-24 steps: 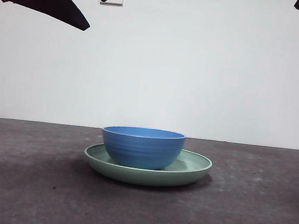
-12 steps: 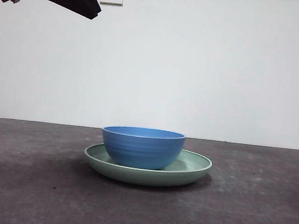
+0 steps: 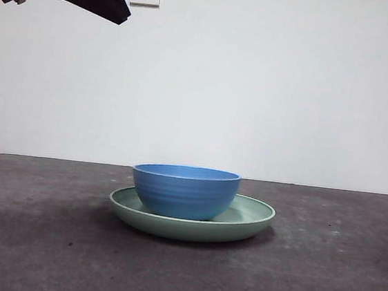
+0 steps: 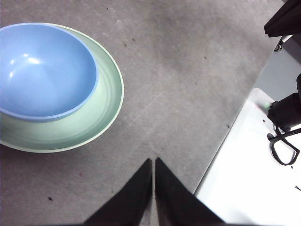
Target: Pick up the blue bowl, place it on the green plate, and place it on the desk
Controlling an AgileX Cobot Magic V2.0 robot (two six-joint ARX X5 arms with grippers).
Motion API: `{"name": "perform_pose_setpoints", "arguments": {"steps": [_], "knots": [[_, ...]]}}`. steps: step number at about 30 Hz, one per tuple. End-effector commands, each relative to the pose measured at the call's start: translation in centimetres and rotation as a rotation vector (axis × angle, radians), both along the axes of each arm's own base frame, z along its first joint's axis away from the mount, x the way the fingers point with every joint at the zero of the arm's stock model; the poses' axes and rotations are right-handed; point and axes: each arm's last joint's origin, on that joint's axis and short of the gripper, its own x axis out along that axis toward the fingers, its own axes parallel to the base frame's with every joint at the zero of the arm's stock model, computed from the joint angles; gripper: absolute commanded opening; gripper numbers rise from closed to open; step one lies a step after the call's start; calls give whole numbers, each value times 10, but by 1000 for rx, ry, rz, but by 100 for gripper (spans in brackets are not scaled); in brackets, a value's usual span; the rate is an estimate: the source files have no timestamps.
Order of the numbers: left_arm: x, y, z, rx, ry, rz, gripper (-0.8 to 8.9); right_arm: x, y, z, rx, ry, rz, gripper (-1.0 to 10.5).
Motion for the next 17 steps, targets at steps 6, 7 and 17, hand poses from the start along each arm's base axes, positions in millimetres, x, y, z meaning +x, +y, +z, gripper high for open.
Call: {"name": "perform_pose_setpoints", "arguments": {"steps": [6, 7, 17], "knots": [[0, -2, 4, -13, -16, -12, 9, 1, 2, 4, 1, -24, 16, 11], [-1, 0, 6, -19, -26, -8, 9, 1, 2, 4, 1, -24, 16, 11], [-19, 61, 59, -129, -523, 282, 9, 1, 2, 4, 1, -25, 16, 11]]}}
